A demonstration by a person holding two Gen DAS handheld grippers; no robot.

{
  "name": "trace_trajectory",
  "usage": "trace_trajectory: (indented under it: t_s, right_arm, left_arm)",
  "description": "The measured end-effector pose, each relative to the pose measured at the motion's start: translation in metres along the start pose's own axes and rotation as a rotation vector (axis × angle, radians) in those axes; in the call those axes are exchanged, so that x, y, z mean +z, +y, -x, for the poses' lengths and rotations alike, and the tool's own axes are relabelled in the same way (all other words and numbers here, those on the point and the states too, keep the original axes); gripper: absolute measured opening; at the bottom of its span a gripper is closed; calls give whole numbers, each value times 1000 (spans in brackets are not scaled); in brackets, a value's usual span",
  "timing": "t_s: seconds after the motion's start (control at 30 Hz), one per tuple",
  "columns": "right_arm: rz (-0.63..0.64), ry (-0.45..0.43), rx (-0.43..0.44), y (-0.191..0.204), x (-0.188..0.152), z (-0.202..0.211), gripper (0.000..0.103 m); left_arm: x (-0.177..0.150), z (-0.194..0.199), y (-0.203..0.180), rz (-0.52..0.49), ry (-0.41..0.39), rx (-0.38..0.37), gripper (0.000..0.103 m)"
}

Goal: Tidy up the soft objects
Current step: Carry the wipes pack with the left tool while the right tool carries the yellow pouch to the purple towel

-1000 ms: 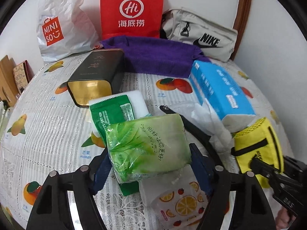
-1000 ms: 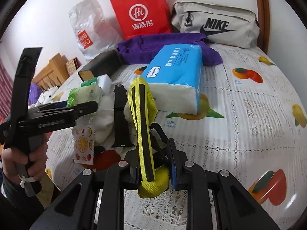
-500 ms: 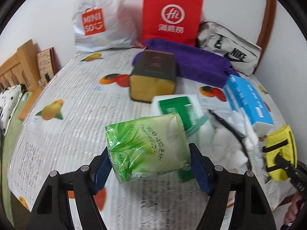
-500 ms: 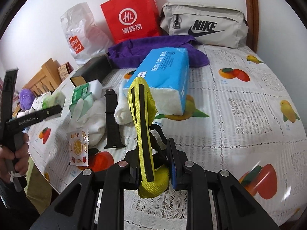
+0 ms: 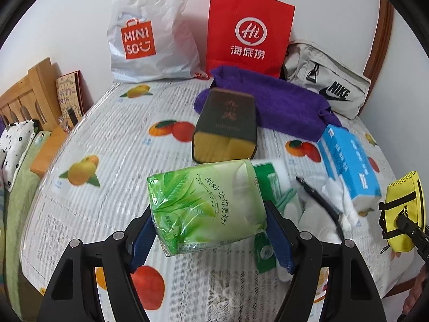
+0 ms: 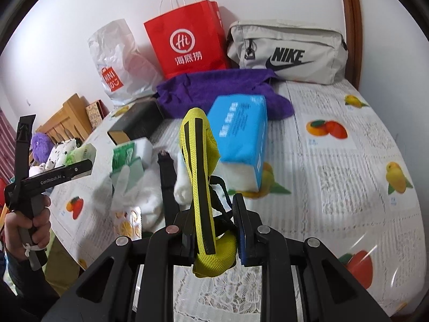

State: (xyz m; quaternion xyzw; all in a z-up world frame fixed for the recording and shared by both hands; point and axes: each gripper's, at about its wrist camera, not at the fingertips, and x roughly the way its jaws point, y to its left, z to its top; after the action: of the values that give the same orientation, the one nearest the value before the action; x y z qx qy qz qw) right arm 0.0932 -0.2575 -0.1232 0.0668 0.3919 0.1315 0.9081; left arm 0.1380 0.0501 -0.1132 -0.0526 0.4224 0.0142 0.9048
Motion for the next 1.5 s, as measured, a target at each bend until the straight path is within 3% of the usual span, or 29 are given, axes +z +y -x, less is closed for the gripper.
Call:
trace_trajectory:
  t_s: [0.4,0.77,1.17,1.5]
  right_arm:
    - [34,-42,-2,3,65,-2,22]
    - [51,-53,6,0,131,-43,22]
    - [41,-21,-7,-24,188,-112,22]
    - [11,65,-24,-48,216,-184,22]
  left_arm:
    - [61,9,-6,-29,-63,25,73]
    - [112,-9,-10,-40,-83,34,73]
    - [157,-63,-18,-65,-41,58,73]
    - [197,-121,-31,-57,25,16,73]
